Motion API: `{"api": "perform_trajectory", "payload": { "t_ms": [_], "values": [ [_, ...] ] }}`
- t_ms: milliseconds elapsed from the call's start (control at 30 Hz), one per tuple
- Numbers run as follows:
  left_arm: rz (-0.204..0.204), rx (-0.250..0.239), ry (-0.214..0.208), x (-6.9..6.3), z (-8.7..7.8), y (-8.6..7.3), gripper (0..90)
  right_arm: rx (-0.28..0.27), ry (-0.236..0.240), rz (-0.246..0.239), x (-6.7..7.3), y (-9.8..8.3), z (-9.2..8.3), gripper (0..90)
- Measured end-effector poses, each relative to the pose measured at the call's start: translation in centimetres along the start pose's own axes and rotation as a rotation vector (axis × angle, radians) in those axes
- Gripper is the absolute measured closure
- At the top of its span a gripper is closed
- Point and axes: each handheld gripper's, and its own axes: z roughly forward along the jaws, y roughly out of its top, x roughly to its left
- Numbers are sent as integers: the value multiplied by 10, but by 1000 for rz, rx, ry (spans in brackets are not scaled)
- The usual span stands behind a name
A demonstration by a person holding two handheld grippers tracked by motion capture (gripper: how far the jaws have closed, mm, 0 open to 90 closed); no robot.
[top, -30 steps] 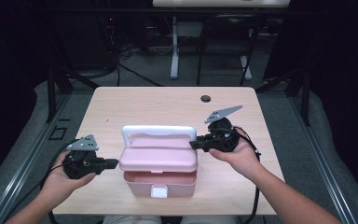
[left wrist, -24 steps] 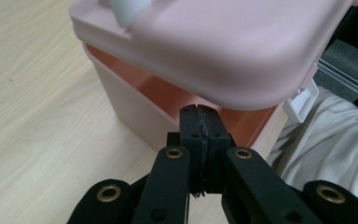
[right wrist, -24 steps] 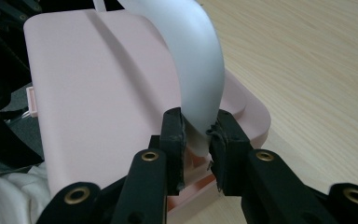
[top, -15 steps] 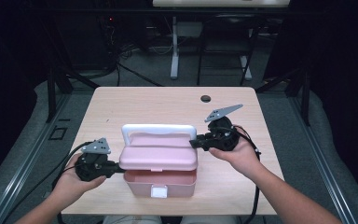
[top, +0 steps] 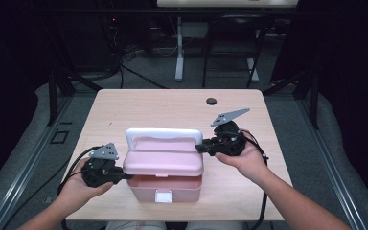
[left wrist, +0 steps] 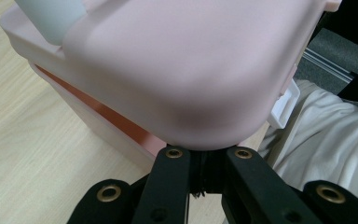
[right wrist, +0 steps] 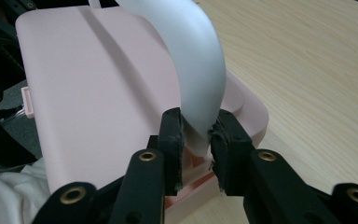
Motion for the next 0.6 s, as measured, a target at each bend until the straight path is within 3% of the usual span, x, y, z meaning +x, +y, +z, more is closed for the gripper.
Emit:
{"api": "perform_trajectory", "payload": {
  "t_ms": [367,600],
  "values": [
    [0,-4,8,0,-5,6,898,-28,-59,3,5,-14,-15,711],
    [-3,-14,20,2,-10,13,898,-10,-83,12,3,-27,-15,748]
  ]
}}
